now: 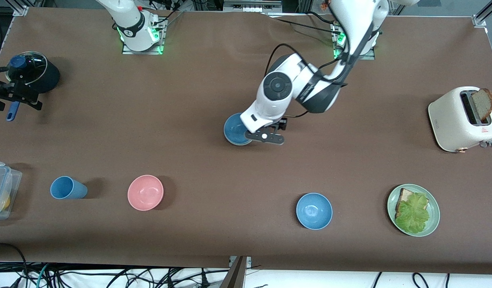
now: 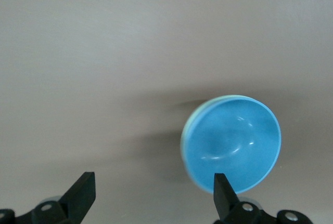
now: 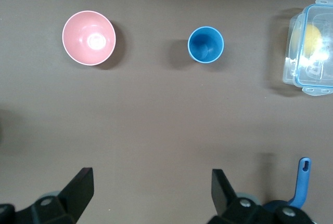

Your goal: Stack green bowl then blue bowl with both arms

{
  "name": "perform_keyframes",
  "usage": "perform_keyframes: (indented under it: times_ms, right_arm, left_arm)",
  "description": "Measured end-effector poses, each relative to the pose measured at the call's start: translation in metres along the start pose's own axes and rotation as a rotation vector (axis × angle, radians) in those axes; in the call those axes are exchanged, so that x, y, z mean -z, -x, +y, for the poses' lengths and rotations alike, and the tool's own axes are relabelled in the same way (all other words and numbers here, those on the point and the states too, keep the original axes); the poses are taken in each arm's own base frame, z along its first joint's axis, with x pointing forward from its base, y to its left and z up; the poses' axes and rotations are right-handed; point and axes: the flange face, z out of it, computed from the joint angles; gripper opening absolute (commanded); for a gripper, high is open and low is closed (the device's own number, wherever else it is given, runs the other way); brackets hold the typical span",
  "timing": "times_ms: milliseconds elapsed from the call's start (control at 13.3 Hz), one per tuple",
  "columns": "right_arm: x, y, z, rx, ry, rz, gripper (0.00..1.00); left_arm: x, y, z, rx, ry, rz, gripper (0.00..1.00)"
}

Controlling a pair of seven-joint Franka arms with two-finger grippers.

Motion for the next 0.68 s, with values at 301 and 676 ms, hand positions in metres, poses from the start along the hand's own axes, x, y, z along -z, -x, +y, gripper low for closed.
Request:
perform_keyframes:
  times_ms: [301,676]
  right_arm:
    - [0.000,0.000,0.000,0.000,0.000,0.000,1.00]
    - [0.000,0.000,0.000,0.000,0.000,0.000,1.00]
  left_arm:
    - [0.105,-0.022,-0.106,0.074,-0.011,-0.003,1.00]
    - [0.210,-0.029,-0.222,0.168,-0.003,0.009,1.00]
